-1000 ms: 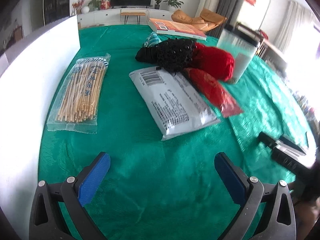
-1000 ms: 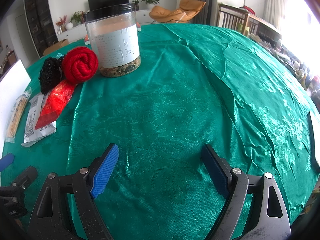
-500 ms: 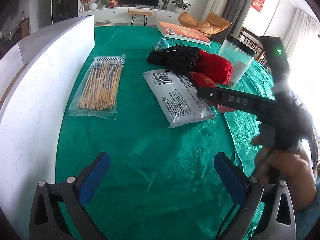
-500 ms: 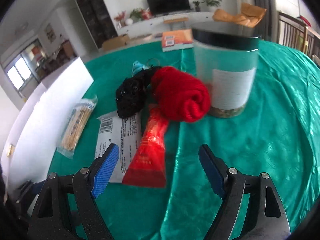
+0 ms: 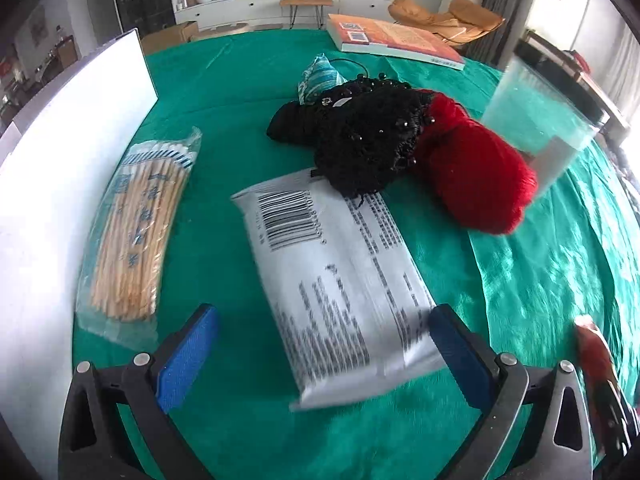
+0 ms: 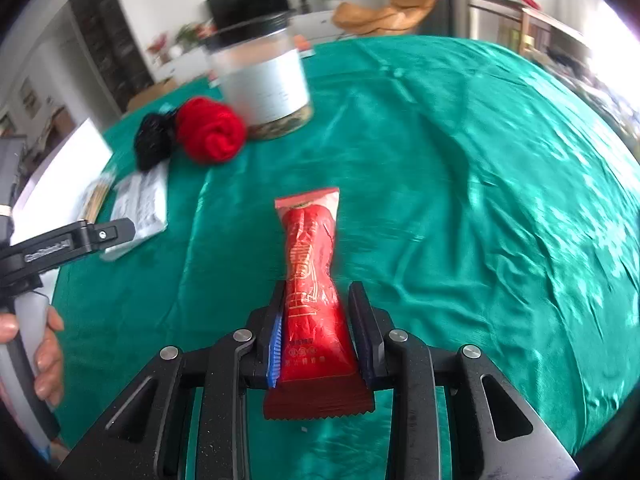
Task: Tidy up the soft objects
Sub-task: 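Grasp the red snack packet with the right gripper, then grasp the white printed bag with the left gripper while the right lifts the red packet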
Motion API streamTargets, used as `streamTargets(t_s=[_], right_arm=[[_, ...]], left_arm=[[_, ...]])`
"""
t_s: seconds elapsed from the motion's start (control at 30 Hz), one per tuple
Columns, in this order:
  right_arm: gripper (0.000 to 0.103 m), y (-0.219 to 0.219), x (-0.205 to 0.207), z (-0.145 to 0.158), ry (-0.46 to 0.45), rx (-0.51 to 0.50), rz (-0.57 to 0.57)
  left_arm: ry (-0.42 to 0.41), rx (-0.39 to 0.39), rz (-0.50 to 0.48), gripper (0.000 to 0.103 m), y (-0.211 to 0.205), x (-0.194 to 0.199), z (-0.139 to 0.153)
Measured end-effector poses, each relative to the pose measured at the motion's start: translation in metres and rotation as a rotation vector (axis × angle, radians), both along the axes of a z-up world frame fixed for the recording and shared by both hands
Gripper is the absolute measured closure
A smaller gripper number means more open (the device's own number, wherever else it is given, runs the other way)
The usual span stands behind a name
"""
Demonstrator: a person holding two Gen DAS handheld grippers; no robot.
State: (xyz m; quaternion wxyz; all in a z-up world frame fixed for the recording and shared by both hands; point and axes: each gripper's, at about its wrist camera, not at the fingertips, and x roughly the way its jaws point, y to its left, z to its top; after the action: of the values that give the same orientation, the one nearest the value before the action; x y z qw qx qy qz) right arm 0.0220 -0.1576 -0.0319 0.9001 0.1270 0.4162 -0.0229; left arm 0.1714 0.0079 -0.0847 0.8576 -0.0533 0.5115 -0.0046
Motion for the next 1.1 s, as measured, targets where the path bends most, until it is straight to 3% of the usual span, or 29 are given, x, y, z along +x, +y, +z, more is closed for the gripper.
streamTargets(t_s=[0.07,0.13,0.27,0.37,0.4,0.43,0.47,0.5,0.7,0.8,0.87,0.9,0.93,1.0,1.1], right_arm=[[0.071,-0.005,-0.002,0.008,-0.055,-0.03,-0.047],[0.071,-0.008,0.007,0.0,-0.019,0.015,-0.038],[0.078,-0.037,0.036,-0.01,0.019,0.072,-0.029],[0.081,-0.064,0.071,-0.012,0.018,0.173,0.006],[0.077,-0.069,0.082,-0.012,0.022,0.211,0.035],[0.066,-0.075,0.092,-0.01,0.034,0.251,0.062],[0.051,-0.08,0.1,-0.009,0.052,0.291,0.086],[0.025,-0.084,0.106,-0.006,0.066,0.313,0.099],[0.024,-0.071,0.122,0.013,0.185,0.114,0.23],[0.024,-0.043,0.123,0.005,0.271,0.025,0.323],[0.032,-0.028,0.119,0.0,0.276,-0.096,0.328],[0.071,-0.026,0.121,-0.003,0.286,-0.134,0.304],[0.086,-0.027,0.125,-0.002,0.276,-0.164,0.266],[0.086,-0.043,0.137,-0.002,0.252,-0.095,0.201],[0.086,-0.063,0.158,0.002,0.2,-0.045,0.103]], left_arm=[[-0.016,0.016,0.042,0.0,-0.004,0.01,0.001],[-0.02,0.017,0.036,0.001,-0.005,0.013,0.002],[-0.058,-0.001,-0.009,0.018,0.007,-0.006,0.005],[-0.062,-0.07,-0.061,0.019,0.022,-0.027,0.007],[-0.067,-0.103,-0.105,0.019,0.025,-0.033,0.008],[-0.068,-0.121,-0.152,0.019,0.027,-0.038,0.009],[-0.068,-0.115,-0.184,0.019,0.028,-0.043,0.01],[-0.067,-0.103,-0.197,0.018,0.03,-0.047,0.011],[-0.042,-0.145,-0.149,0.012,0.043,-0.062,0.019],[-0.032,-0.064,-0.159,0.006,0.031,-0.065,0.02],[-0.013,0.003,-0.165,0.006,0.019,-0.056,0.013],[0.001,0.03,-0.153,0.006,0.015,-0.052,0.009],[0.009,0.04,-0.132,0.006,0.012,-0.047,0.007],[0.019,0.029,-0.059,0.006,0.011,-0.035,0.004],[0.029,0.079,0.026,0.002,0.012,-0.018,-0.002]])
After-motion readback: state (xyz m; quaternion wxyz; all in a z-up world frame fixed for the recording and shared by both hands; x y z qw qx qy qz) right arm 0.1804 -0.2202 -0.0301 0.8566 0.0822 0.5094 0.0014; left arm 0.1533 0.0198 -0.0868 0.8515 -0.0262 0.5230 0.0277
